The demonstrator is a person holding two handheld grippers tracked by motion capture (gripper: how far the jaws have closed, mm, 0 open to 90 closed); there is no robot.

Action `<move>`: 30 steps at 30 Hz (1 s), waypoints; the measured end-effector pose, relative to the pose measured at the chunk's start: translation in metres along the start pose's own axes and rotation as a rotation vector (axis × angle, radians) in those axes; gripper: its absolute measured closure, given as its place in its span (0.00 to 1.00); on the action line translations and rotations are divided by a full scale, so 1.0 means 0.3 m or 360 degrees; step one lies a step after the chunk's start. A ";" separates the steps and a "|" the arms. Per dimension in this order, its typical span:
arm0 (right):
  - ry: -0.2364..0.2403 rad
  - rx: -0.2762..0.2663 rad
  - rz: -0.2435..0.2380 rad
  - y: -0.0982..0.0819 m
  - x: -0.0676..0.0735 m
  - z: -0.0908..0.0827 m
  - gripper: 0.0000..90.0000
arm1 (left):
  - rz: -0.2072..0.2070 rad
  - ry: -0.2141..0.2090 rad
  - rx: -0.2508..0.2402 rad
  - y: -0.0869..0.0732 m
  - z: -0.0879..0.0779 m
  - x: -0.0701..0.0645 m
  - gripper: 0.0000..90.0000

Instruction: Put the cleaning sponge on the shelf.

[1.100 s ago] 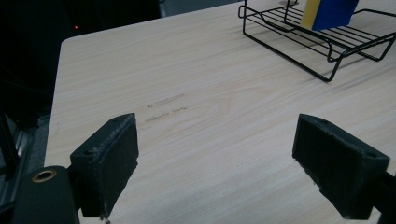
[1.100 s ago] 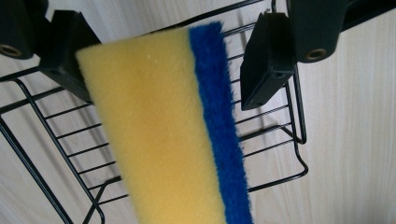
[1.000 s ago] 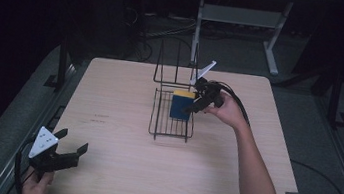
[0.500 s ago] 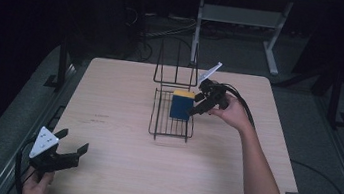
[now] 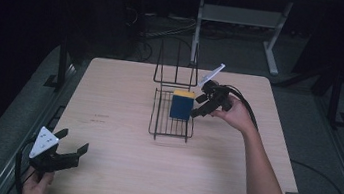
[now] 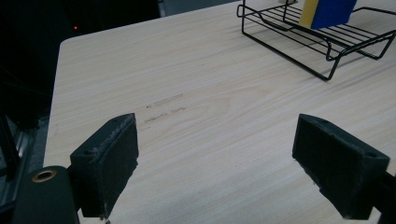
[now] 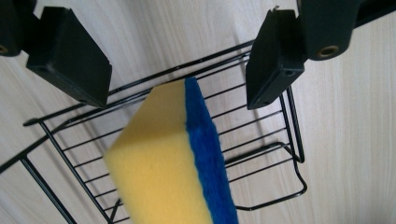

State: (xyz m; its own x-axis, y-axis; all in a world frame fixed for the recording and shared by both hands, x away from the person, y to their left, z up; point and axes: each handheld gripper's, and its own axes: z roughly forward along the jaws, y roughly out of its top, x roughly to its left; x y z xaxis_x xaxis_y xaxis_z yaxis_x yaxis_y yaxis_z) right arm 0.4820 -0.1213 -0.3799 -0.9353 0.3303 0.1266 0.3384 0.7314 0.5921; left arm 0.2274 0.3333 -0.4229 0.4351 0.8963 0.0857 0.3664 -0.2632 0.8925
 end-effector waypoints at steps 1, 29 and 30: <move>0.0001 -0.0008 -0.0004 -0.005 -0.001 -0.002 0.25 | -0.0002 -0.0002 -0.0001 0.000 0.001 -0.001 0.15; -0.0022 -0.0019 0.0054 -0.114 0.049 -0.054 0.24 | 0.0011 -0.0010 -0.0002 0.006 0.004 -0.016 0.15; -0.0031 -0.0020 0.0049 -0.118 0.053 -0.057 0.24 | 0.0009 -0.0010 -0.0001 0.005 0.004 -0.016 0.15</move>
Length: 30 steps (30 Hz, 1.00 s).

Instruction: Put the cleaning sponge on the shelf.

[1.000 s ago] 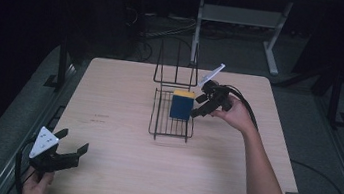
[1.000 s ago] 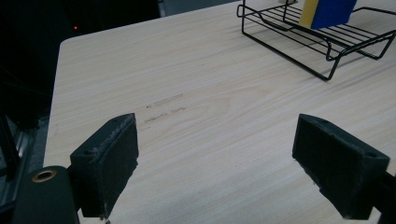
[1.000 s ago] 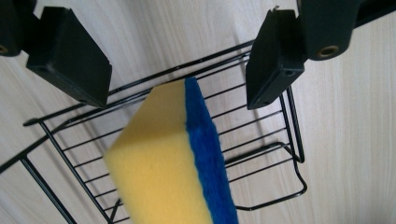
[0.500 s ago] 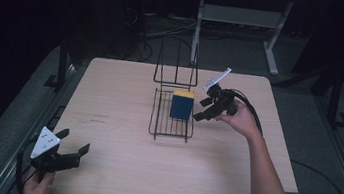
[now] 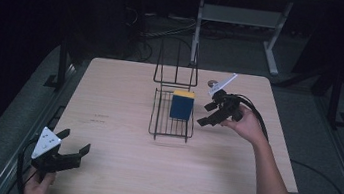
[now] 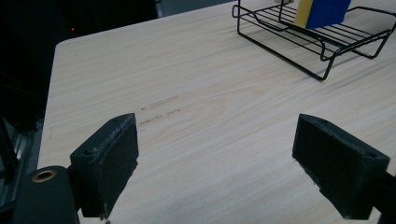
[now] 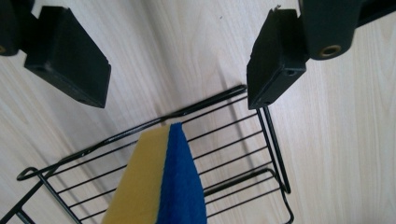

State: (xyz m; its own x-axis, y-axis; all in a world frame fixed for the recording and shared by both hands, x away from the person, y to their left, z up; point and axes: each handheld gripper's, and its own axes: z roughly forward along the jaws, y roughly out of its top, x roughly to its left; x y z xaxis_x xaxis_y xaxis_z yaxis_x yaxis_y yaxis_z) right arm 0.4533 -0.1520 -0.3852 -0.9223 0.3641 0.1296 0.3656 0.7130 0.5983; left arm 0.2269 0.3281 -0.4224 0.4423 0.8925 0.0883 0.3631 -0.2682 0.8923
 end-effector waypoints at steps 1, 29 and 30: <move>-0.0003 0.0000 -0.0001 -0.003 0.002 -0.002 0.24 | 0.0000 0.0001 0.0001 -0.001 0.000 0.000 0.15; -0.0037 0.0006 0.0054 -0.135 0.060 -0.042 0.22 | 0.0008 -0.0006 0.0005 0.000 0.006 -0.008 0.15; -0.0036 0.0014 0.0053 -0.139 0.060 -0.046 0.22 | 0.0011 -0.0008 0.0006 0.000 0.006 -0.008 0.15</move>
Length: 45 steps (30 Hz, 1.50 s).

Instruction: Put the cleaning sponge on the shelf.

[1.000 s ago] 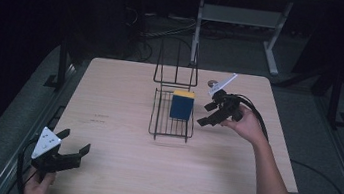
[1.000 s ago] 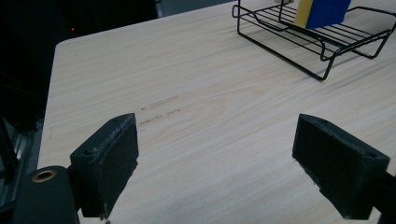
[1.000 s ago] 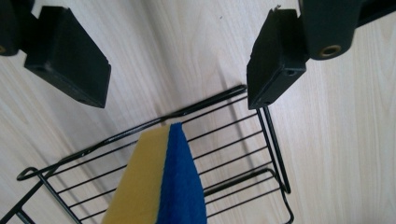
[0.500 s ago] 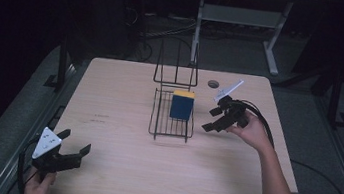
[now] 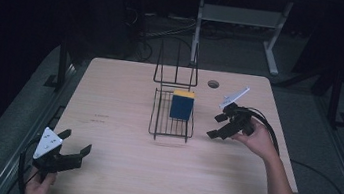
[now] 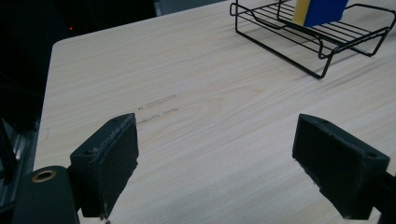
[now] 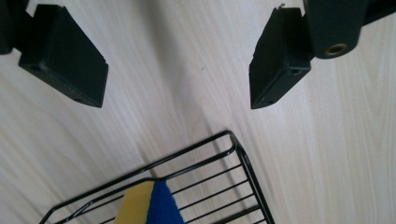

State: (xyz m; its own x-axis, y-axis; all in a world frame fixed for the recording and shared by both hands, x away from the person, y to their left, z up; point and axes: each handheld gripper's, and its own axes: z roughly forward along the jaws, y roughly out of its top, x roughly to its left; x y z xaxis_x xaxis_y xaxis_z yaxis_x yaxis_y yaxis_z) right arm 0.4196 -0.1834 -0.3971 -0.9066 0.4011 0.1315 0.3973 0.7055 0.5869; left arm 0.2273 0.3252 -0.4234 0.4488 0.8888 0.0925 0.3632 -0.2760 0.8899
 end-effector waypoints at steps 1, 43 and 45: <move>-0.0001 0.0005 0.0010 -0.003 0.002 -0.003 0.21 | 0.0001 -0.0001 0.0000 0.000 0.000 0.000 0.15; -0.0030 -0.0052 0.0093 -0.235 0.108 -0.032 0.21 | 0.0014 -0.0006 0.0013 0.002 0.006 -0.011 0.15; -0.0033 -0.0059 0.0093 -0.245 0.116 -0.036 0.21 | 0.0013 -0.0006 0.0015 0.003 0.006 -0.011 0.15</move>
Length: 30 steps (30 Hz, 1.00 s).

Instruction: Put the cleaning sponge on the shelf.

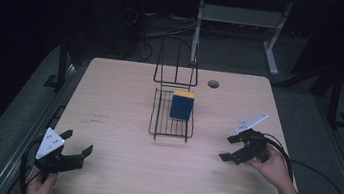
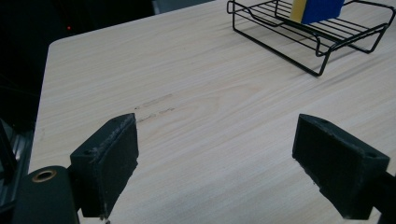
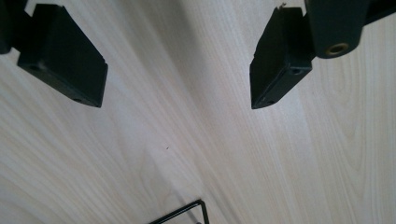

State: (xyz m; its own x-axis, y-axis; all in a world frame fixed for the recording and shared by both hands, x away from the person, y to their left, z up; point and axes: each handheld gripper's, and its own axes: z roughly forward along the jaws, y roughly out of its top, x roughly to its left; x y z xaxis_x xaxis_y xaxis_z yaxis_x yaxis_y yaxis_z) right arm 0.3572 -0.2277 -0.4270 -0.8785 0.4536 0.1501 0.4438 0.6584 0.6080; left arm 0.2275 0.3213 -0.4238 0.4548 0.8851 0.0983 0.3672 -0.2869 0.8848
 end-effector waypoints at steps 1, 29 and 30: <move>-0.0005 -0.0006 -0.0007 -0.004 0.003 -0.001 0.21 | 0.0000 0.0000 0.0000 0.000 0.000 0.000 0.15; -0.0040 -0.0065 0.0039 -0.159 0.085 -0.048 0.21 | 0.0004 -0.0004 0.0006 0.000 0.005 -0.004 0.15; -0.0039 -0.0070 0.0044 -0.164 0.090 -0.050 0.21 | 0.0006 -0.0007 0.0004 0.000 0.005 -0.004 0.15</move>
State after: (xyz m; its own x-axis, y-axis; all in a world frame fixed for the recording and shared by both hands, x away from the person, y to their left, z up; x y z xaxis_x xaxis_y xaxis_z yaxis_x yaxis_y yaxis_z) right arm 0.3090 -0.2571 -0.4412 -0.8611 0.4863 0.1487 0.4593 0.6184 0.6377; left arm 0.2283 0.3196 -0.4246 0.4598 0.8824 0.0994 0.3674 -0.2909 0.8834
